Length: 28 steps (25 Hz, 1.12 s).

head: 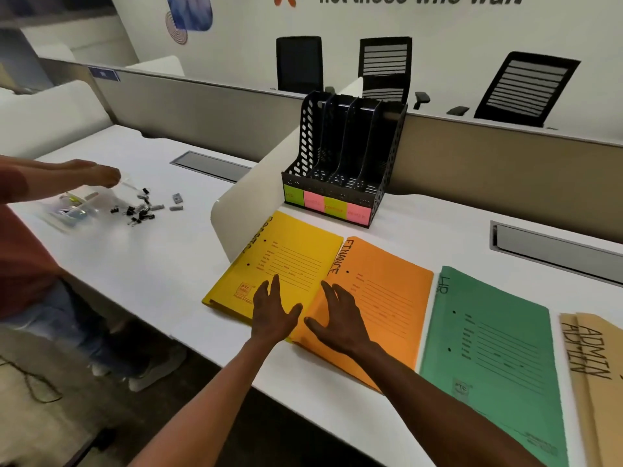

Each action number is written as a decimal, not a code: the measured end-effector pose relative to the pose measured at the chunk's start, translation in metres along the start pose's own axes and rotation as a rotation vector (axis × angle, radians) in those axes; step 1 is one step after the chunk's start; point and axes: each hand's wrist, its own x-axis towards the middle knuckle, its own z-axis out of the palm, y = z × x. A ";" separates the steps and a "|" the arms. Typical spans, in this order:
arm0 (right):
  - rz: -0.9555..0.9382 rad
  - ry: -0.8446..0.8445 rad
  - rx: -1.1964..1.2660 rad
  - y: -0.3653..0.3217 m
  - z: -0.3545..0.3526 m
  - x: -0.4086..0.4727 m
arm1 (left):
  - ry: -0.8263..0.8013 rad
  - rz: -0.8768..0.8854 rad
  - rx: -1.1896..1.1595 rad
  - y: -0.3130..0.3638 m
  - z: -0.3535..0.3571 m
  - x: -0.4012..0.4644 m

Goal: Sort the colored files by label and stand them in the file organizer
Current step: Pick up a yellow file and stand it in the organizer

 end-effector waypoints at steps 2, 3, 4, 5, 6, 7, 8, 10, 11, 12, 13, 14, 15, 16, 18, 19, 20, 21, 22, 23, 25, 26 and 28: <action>-0.033 -0.014 0.001 -0.004 0.002 0.009 | 0.006 -0.035 0.023 -0.005 -0.006 0.011; -0.045 -0.025 -0.001 -0.005 0.003 0.014 | 0.015 -0.045 0.040 -0.008 -0.010 0.017; -0.053 -0.034 -0.002 -0.007 0.005 0.018 | 0.025 -0.051 0.059 -0.011 -0.013 0.023; -0.058 -0.039 -0.003 -0.009 0.007 0.020 | 0.033 -0.057 0.084 -0.014 -0.017 0.028; -0.064 -0.043 -0.005 -0.011 0.010 0.022 | 0.042 -0.063 0.110 -0.017 -0.020 0.034; -0.068 -0.049 -0.009 -0.013 0.012 0.025 | 0.045 -0.069 0.137 -0.020 -0.024 0.042; -0.067 -0.058 -0.011 -0.015 0.014 0.032 | 0.039 -0.073 0.166 -0.024 -0.027 0.054; -0.057 -0.074 -0.009 -0.018 0.018 0.044 | 0.021 -0.082 0.240 -0.033 -0.034 0.073; -0.048 -0.081 -0.007 -0.021 0.021 0.051 | 0.014 -0.087 0.276 -0.038 -0.037 0.085; -0.034 -0.089 0.000 -0.025 0.024 0.059 | -0.002 -0.101 0.301 -0.044 -0.040 0.097; -0.018 -0.100 0.007 -0.028 0.027 0.066 | -0.042 -0.131 0.316 -0.047 -0.045 0.107; -0.008 -0.112 0.006 -0.031 0.030 0.071 | -0.083 -0.158 0.317 -0.050 -0.049 0.115; -0.002 -0.125 -0.013 -0.035 0.033 0.076 | -0.121 -0.173 0.310 -0.053 -0.051 0.121; 0.006 -0.137 -0.038 -0.038 0.037 0.084 | -0.148 -0.178 0.297 -0.056 -0.053 0.129; 0.043 -0.162 -0.046 -0.042 0.045 0.097 | -0.165 -0.188 0.263 -0.061 -0.057 0.143; 0.054 -0.167 -0.030 -0.045 0.050 0.102 | -0.157 -0.198 0.244 -0.064 -0.058 0.149; 0.059 -0.162 -0.021 -0.048 0.055 0.106 | -0.149 -0.223 0.211 -0.067 -0.059 0.157; 0.067 -0.141 -0.019 -0.050 0.059 0.110 | -0.149 -0.255 0.162 -0.068 -0.063 0.164; 0.088 -0.103 -0.022 -0.051 0.063 0.114 | -0.150 -0.279 0.106 -0.070 -0.066 0.172; 0.122 -0.050 -0.027 -0.052 0.066 0.117 | -0.156 -0.288 0.047 -0.072 -0.070 0.180; 0.203 0.062 -0.007 -0.054 0.068 0.128 | -0.210 -0.295 -0.095 -0.079 -0.078 0.195; 0.228 0.103 0.020 -0.054 0.066 0.136 | -0.246 -0.297 -0.180 -0.081 -0.083 0.199; 0.244 0.150 0.081 -0.055 0.058 0.152 | -0.300 -0.285 -0.322 -0.080 -0.093 0.201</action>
